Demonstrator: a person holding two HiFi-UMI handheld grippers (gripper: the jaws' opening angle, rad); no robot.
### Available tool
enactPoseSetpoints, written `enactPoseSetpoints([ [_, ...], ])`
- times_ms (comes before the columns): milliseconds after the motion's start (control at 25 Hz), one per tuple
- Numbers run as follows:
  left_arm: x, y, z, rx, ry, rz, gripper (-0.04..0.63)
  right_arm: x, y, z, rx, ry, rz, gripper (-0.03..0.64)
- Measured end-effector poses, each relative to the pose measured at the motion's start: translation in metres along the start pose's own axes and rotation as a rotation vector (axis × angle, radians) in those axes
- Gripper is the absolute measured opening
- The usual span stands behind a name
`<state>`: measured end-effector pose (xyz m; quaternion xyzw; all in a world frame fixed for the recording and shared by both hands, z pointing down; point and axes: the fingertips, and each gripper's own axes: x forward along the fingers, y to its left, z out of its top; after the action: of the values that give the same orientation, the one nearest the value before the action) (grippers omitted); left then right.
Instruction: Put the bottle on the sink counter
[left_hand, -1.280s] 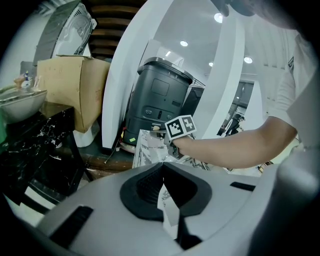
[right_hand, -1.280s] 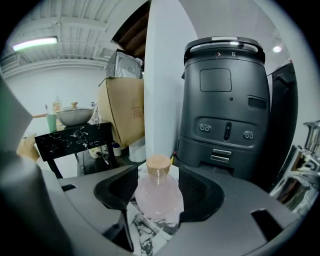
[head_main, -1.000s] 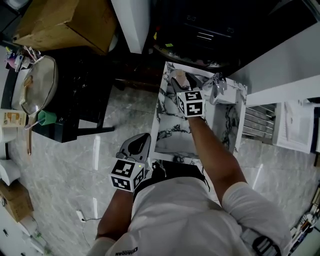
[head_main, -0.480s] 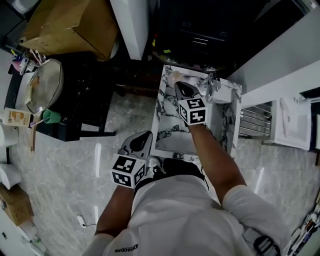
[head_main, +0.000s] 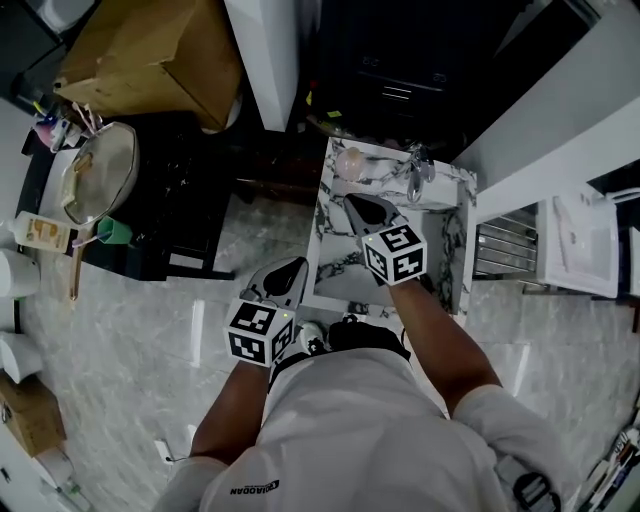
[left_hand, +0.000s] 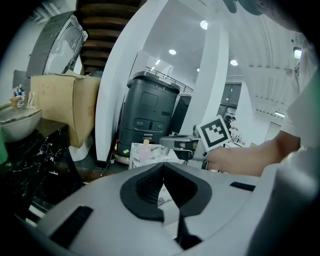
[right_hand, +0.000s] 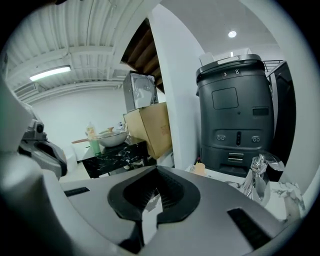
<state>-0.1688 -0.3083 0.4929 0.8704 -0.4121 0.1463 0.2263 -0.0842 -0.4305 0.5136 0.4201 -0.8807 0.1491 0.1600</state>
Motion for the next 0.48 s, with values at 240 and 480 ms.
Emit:
enactPoseSetpoints([
  [240, -0.016, -0.016, 0.008, 0.027, -0.017, -0.043, 0.014, -0.053, 0.040, 0.002, 0.073, -0.034, 0.054, 0.040],
  [480, -0.037, -0.036, 0.018, 0.036, -0.051, -0.093, 0.014, -0.099, 0.072, -0.002, 0.079, -0.051, 0.061, 0.040],
])
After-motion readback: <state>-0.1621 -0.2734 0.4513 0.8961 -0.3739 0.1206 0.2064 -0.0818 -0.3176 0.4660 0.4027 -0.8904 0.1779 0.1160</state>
